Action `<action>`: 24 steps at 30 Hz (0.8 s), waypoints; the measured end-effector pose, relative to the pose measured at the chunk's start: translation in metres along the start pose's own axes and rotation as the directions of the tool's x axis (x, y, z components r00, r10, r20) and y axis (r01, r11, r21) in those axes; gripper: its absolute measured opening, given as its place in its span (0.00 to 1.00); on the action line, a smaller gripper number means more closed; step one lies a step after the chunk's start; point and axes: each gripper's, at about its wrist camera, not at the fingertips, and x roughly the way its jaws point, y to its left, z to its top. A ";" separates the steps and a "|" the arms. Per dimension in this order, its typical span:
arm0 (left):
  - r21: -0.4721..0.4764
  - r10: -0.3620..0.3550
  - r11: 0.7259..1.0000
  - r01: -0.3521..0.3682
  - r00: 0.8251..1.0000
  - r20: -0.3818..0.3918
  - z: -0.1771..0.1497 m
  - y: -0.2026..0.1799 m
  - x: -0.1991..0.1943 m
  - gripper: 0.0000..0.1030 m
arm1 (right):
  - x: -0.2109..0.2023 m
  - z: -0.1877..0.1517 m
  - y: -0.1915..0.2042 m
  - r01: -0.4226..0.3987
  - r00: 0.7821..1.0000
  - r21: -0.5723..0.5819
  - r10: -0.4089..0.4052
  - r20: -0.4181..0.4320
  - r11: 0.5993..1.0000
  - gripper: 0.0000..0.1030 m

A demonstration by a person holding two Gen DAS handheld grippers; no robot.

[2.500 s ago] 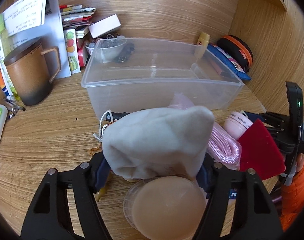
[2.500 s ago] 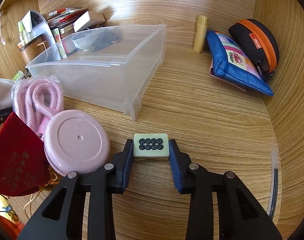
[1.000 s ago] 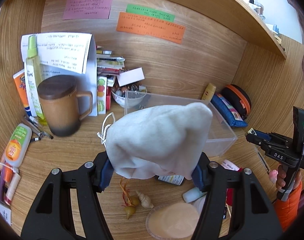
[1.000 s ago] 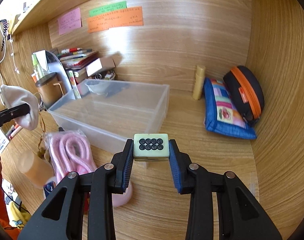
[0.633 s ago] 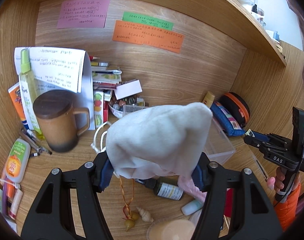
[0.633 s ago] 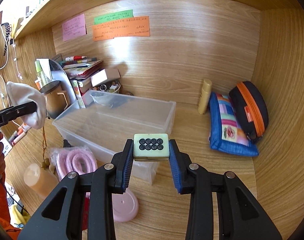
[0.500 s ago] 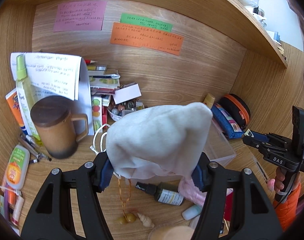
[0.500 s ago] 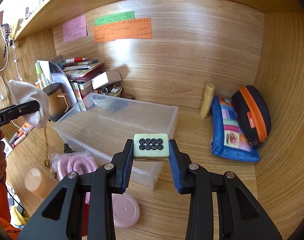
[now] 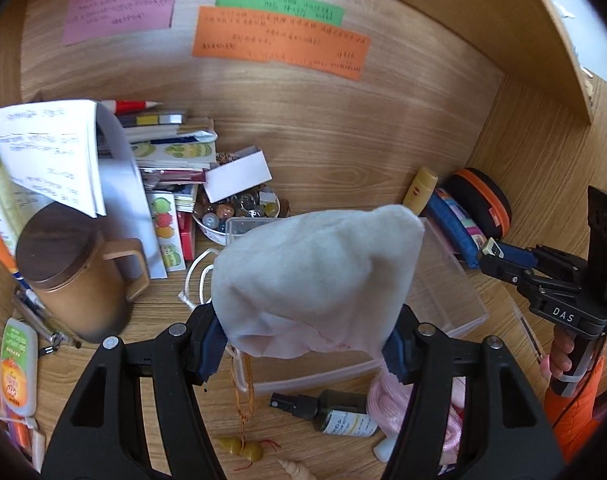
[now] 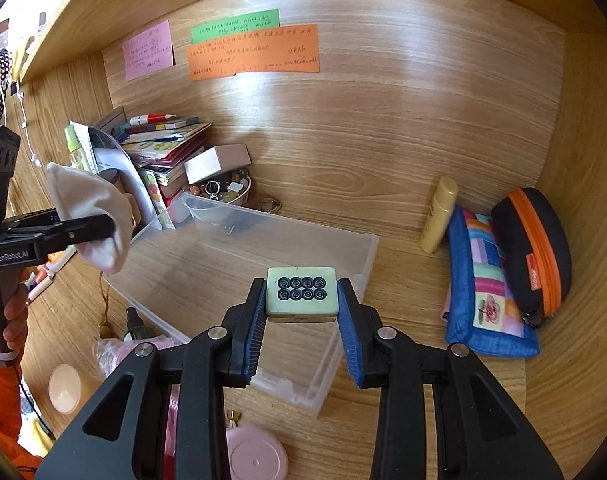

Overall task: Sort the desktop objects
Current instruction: 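Carry the white pouch and green tile over the clear plastic box with both grippers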

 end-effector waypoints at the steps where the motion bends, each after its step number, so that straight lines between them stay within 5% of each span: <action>1: -0.001 -0.003 1.000 0.003 1.000 -0.011 0.001 0.001 0.005 0.62 | 0.003 0.002 0.000 -0.002 1.000 -0.001 0.002 -0.005 1.000 0.30; 24: 0.049 -0.006 0.999 0.015 0.982 -0.187 0.003 -0.008 0.080 0.62 | 0.072 0.004 0.008 -0.056 0.981 -0.050 0.046 -0.187 0.997 0.30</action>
